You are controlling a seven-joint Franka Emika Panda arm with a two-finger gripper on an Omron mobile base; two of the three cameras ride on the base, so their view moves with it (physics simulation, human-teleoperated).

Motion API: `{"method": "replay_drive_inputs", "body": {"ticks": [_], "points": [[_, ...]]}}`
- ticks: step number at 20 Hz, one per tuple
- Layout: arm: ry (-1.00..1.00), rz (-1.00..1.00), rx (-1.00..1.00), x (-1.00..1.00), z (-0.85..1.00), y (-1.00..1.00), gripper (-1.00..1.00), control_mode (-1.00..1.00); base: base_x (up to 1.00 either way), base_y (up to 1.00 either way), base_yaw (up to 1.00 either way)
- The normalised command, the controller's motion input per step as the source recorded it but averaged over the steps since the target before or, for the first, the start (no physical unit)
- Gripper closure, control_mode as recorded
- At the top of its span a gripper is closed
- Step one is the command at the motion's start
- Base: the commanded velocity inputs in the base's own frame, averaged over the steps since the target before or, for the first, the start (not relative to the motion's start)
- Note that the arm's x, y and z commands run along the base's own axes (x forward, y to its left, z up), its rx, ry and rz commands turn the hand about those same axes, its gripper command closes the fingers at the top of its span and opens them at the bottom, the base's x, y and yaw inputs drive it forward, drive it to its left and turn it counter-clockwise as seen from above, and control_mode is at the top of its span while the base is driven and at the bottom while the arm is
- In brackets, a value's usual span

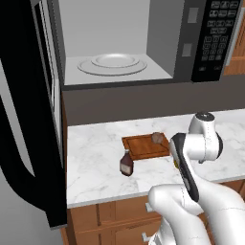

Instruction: Retrieve the reheated potato from the microwave, then place the potato, cheese, and condiment on the cutting board.

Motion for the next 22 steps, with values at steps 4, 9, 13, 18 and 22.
{"method": "replay_drive_inputs", "body": {"ticks": [4, 9, 13, 18, 22], "points": [[0.0, 0.05, 0.0, 0.02, -0.1, -0.05, -1.0, -1.0, 0.0, 0.0, 0.0], [0.0, 0.02, 0.0, 0.05, -0.12, -0.07, -1.0, -1.0, 0.0, 0.0, 0.0], [0.0, 0.0, 0.0, 0.14, -0.15, -0.06, -1.0, -1.0, 0.0, 0.0, 0.0], [0.0, 0.0, 0.02, 0.3, -0.14, 0.0, -1.0, -1.0, 0.0, 0.0, 0.0], [0.0, 0.0, 0.02, 0.34, -0.11, 0.0, -1.0, -1.0, 0.0, 0.0, 0.0]]}}
